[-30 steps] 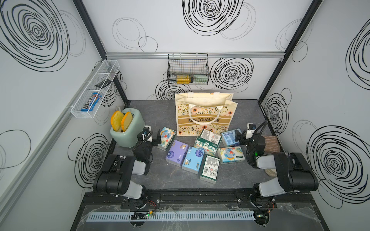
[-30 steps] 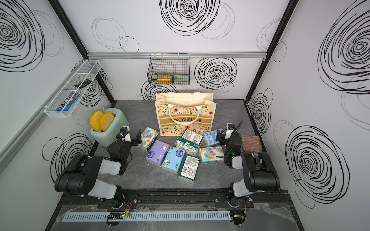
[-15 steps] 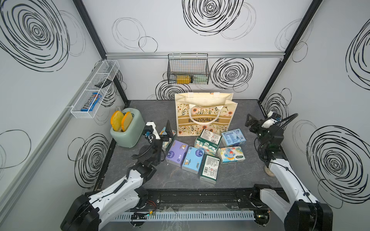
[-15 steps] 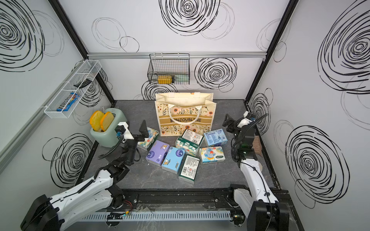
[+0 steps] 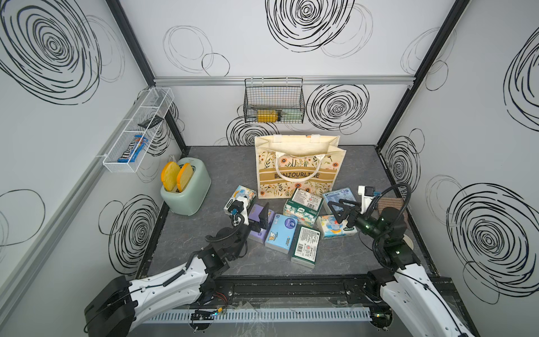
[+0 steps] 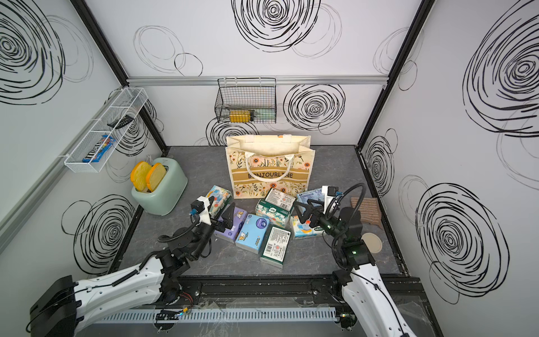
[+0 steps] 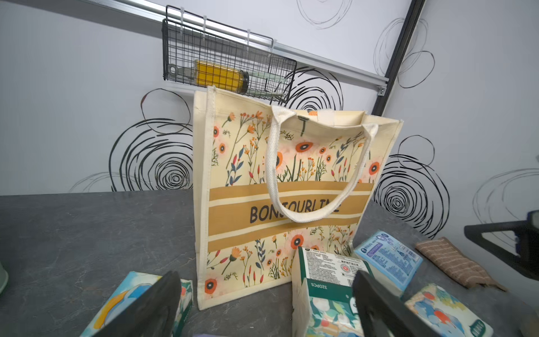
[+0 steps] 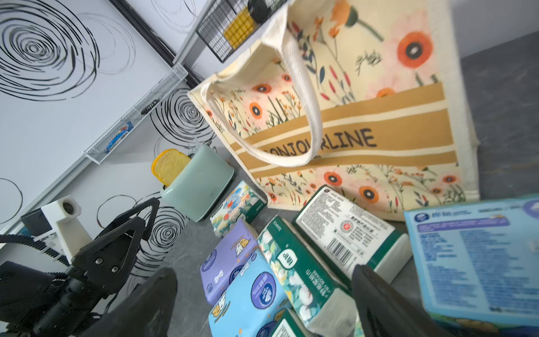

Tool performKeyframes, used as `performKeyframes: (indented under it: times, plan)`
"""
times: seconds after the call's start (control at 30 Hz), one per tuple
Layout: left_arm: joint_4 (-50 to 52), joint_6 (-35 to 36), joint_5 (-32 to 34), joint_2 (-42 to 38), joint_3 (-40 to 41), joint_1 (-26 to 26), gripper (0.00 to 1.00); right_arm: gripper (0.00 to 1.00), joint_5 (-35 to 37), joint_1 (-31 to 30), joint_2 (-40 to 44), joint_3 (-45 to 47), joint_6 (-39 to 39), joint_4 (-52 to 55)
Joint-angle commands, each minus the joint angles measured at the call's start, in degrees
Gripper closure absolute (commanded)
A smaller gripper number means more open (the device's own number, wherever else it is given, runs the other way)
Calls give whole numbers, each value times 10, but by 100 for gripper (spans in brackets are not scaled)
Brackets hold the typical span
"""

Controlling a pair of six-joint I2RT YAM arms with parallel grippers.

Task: Put tissues into the canvas bag
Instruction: Pick up the pack of facial tissues from the center of the board.

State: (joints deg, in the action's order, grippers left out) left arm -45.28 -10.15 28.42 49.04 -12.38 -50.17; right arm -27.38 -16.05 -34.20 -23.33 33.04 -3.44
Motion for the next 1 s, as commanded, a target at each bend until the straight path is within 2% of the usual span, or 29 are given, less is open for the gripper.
performKeyframes:
  times: [0.0,0.07,0.17,0.33,0.43,0.53,0.67,0.73,0.97]
  plan:
    - [-53,-26,-9,45,16,10,4,1,99,-91,-67,-78,-52,136]
    - [-26,-63,-24,69,1,29,4,0,125,-150,-129,-114,-93,172]
    - [27,-62,-48,83,-33,38,4,0,145,-202,-227,-162,-148,202]
    - [28,-74,-54,87,-24,47,4,2,203,-214,-352,-256,-221,253]
    - [39,-82,-75,80,-24,54,4,0,223,-213,-402,-273,-276,240]
    - [46,-77,-82,68,-26,54,4,3,234,-214,-463,-306,-298,263]
    - [55,-77,-70,48,-20,54,4,1,259,-219,-550,-363,-309,313]
    - [57,-76,-67,41,-18,54,4,5,259,-228,-583,-383,-313,320]
    - [57,-72,-56,55,-21,54,4,11,270,-265,-610,-401,-303,312]
